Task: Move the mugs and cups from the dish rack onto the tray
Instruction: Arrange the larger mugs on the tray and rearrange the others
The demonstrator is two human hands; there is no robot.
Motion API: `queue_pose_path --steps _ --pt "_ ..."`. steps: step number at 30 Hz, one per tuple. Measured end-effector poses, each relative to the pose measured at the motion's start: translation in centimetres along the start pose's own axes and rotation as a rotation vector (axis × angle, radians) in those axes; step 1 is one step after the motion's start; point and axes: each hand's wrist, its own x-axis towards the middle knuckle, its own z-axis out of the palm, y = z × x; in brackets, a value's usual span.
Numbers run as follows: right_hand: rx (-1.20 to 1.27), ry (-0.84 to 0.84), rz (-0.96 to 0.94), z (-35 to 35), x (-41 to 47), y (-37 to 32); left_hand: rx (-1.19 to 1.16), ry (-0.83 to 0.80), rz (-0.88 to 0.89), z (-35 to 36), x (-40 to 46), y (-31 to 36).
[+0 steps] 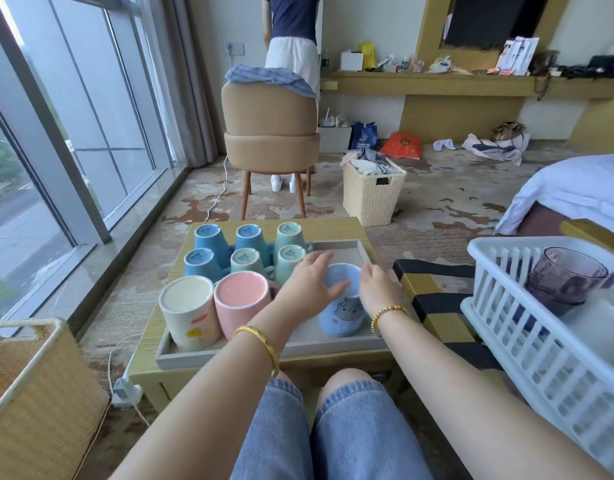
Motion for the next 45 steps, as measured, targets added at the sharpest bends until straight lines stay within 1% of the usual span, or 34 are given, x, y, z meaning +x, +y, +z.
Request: queue_pose_path --steps 2,4,8,12,15,19,21,23,27,33,35,37,39,40,42,43,45 --pt "0.095 -0.071 -0.011 0.0 -0.4 0.5 0.031 -0.064 0.017 0.6 0.0 0.5" --pt "0.141 -0.110 -0.050 -0.2 -0.8 1.0 0.091 -0.058 0.054 0.9 0.0 0.6" --pt "0.256 -0.193 -0.053 -0.6 -0.9 1.7 0.215 -0.063 0.111 1.0 -0.3 0.5" --pt "0.217 -0.247 -0.051 -0.5 -0.5 1.4 0.373 -0.028 0.115 1.1 -0.7 0.3" --pt "0.284 -0.298 -0.013 0.2 -0.7 0.9 0.444 -0.024 0.107 0.5 -1.1 -0.2" --pt "0.207 -0.315 -0.107 1.4 -1.7 -0.1 0.610 -0.030 0.105 -0.8 -1.6 -1.1" --pt "0.204 -0.325 -0.124 1.9 -2.0 -0.5 0.690 -0.034 0.122 -1.4 -1.8 -1.6" --pt "0.217 -0.335 -0.129 2.3 -2.2 -0.9 0.721 -0.053 0.127 -2.0 -2.1 -2.1" --pt "0.265 -0.341 -0.135 3.3 -2.7 -1.4 0.716 -0.083 0.119 -2.8 -2.9 -2.8" --pt "0.295 -0.366 -0.125 3.8 -3.3 -1.9 0.711 -0.010 0.075 -3.3 -3.8 -3.2" --pt "0.290 -0.378 -0.125 4.0 -3.3 -2.0 0.725 -0.007 0.069 -3.3 -3.9 -3.3" --pt "0.334 -0.374 -0.113 4.0 -3.2 -2.0 0.734 -0.005 0.071 -3.2 -3.9 -3.3" --pt "0.437 -0.322 -0.042 3.8 -3.3 -1.7 0.690 0.005 0.054 -3.0 -3.9 -3.3" --pt "0.474 -0.257 0.018 3.7 -3.3 -1.5 0.645 0.012 0.038 -3.0 -3.8 -3.3" --pt "0.497 -0.068 0.162 3.8 -3.4 -0.7 0.545 0.011 0.017 -2.9 -3.5 -3.3" --pt "0.481 -0.013 0.235 3.9 -3.6 -0.2 0.500 0.000 0.008 -2.9 -3.3 -3.3" --pt "0.454 -0.028 0.328 4.1 -3.8 0.6 0.425 -0.066 -0.025 -2.9 -2.6 -3.0"
